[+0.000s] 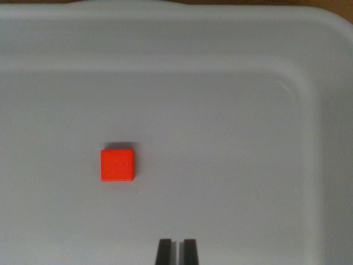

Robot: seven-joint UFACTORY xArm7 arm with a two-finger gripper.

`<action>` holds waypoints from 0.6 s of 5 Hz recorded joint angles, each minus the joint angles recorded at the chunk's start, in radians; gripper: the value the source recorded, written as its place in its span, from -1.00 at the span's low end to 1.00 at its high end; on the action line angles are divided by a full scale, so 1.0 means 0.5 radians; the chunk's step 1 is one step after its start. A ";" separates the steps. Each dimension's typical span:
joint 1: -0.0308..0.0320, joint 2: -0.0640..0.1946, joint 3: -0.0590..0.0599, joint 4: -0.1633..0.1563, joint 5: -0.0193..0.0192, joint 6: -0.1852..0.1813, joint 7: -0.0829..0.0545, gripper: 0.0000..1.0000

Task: Reach red block

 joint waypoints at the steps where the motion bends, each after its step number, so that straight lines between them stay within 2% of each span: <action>1: 0.005 0.035 0.005 -0.032 -0.0010 -0.057 0.006 -1.00; 2: 0.005 0.035 0.005 -0.032 -0.0010 -0.057 0.006 -1.00; 3: 0.012 0.077 0.011 -0.069 -0.0022 -0.125 0.013 -1.00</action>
